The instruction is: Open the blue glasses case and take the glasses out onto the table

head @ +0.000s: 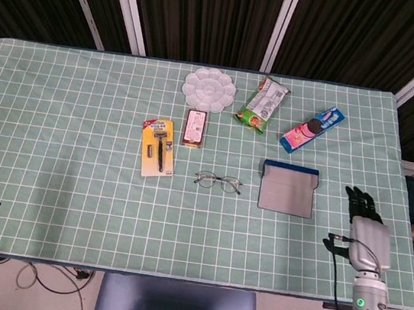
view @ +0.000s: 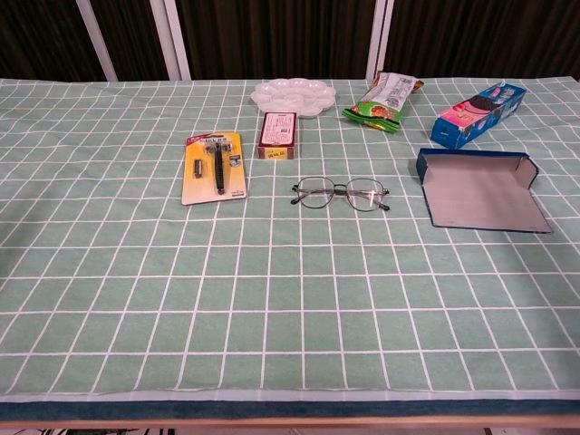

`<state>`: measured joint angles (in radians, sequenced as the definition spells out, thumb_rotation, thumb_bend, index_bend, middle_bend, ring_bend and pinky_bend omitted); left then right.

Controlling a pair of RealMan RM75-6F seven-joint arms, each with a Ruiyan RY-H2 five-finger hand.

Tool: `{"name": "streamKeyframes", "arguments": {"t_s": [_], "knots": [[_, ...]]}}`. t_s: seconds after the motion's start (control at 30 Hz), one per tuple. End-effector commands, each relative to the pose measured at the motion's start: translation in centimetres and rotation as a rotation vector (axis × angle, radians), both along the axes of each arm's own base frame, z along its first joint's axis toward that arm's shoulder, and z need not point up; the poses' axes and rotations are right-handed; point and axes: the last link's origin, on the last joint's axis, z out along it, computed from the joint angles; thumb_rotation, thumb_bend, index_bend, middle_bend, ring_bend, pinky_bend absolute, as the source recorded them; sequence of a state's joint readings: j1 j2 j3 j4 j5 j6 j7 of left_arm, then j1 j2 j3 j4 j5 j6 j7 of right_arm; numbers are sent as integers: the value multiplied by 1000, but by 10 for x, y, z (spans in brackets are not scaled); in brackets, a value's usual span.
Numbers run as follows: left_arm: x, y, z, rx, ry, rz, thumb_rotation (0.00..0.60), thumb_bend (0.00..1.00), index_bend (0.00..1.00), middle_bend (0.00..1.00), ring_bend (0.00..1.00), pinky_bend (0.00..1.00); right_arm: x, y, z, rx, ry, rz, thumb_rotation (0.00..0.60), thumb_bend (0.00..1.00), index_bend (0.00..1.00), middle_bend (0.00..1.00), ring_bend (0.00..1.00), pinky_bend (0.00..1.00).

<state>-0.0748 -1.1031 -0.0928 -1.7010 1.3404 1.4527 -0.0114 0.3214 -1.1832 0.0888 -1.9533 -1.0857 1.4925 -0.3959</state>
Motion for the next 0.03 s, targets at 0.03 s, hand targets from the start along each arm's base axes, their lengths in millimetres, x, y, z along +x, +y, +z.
{"name": "streamKeyframes", "arguments": {"t_s": [0.03], "knots": [[-2, -1, 1, -4, 24, 2, 600, 38, 0, 0, 0, 0, -29, 24, 13, 1, 80, 1, 600, 31, 0, 0, 0, 218]]}}
